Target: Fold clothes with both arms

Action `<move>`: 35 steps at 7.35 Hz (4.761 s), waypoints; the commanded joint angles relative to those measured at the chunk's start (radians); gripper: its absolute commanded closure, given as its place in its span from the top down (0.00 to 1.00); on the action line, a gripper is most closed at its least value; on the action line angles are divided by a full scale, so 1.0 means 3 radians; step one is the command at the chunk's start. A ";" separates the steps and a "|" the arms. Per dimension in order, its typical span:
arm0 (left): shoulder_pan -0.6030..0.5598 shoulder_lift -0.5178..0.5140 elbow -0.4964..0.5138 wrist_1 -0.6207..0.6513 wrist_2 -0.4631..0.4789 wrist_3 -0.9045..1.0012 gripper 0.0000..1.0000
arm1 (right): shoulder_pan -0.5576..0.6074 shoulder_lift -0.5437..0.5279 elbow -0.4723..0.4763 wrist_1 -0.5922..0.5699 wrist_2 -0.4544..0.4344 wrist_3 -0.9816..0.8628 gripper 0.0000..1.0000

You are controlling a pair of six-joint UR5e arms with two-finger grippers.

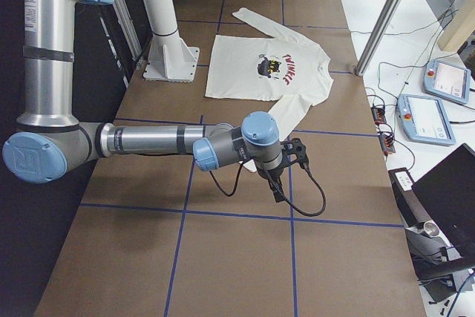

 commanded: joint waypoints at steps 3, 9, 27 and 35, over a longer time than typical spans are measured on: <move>0.0000 -0.0001 -0.0015 -0.0024 -0.0004 0.0005 1.00 | -0.1118 -0.0419 -0.0110 0.1727 -0.0374 0.2116 0.86; -0.0005 0.0004 -0.0025 -0.0024 -0.0004 0.0015 1.00 | -0.1842 -0.0123 -0.0749 0.2600 -0.0995 0.2969 0.54; -0.0010 0.0014 -0.0036 -0.0019 -0.0009 0.0010 1.00 | -0.1970 0.1834 0.0472 -0.0972 -0.1203 0.2958 0.00; -0.0015 0.0060 -0.0015 -0.0019 -0.0019 0.0000 1.00 | -0.3211 0.4462 -0.2085 -0.0583 -0.2767 0.3456 0.00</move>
